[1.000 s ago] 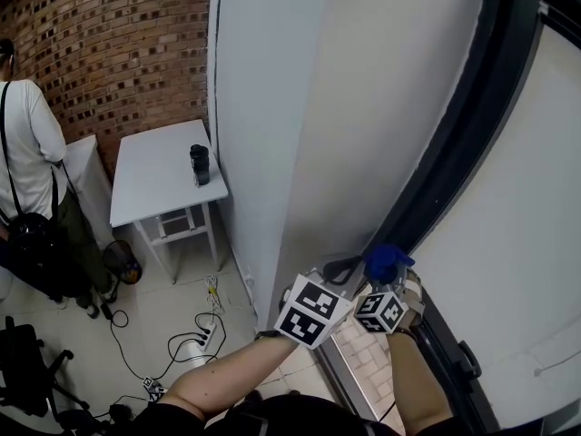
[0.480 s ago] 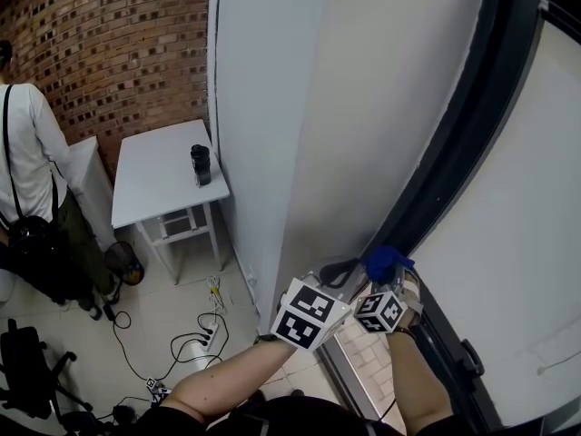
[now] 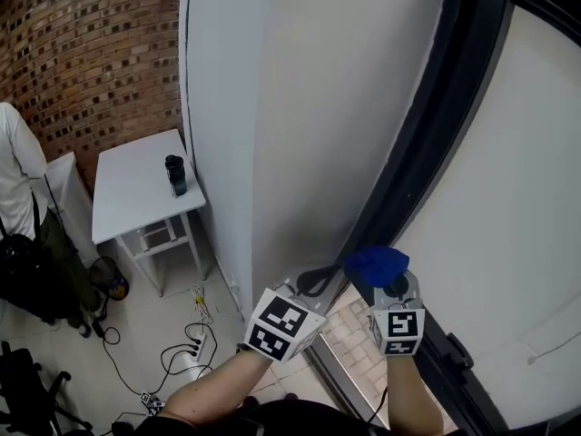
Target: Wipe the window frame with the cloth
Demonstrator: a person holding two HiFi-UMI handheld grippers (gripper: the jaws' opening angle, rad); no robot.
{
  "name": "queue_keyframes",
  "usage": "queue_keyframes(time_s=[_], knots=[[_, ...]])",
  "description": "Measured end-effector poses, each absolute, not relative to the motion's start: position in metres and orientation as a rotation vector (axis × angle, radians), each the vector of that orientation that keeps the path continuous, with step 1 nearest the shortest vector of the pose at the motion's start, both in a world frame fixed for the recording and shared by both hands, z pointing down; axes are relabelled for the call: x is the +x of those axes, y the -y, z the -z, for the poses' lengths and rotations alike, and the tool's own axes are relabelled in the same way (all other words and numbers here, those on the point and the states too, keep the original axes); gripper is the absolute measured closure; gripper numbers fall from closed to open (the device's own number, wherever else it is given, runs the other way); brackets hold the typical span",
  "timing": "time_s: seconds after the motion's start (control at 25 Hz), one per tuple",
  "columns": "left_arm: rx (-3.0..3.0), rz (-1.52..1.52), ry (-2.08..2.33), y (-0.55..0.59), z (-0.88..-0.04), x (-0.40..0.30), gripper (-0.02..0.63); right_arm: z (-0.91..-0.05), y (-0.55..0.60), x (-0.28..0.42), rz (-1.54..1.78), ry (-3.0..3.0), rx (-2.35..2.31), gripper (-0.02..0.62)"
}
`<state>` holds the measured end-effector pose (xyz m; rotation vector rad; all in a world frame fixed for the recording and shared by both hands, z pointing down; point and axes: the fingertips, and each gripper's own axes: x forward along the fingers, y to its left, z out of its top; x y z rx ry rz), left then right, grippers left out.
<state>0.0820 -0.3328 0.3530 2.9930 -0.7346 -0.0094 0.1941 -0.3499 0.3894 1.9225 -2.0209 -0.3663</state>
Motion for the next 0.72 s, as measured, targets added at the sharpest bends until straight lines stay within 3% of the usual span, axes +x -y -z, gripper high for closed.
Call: queue_keyframes(time_s=[0.36,0.72], knots=[[3.020,-0.020,0.674,0.324,-0.359,0.093,0.612,-0.355,0.284,0.201,0.266,2.137,2.068,0.522],[3.080,0.037,0.466,0.284,-0.340,0.153,0.612,-0.324,0.201,0.249,0.240,2.045,2.241,0.522]])
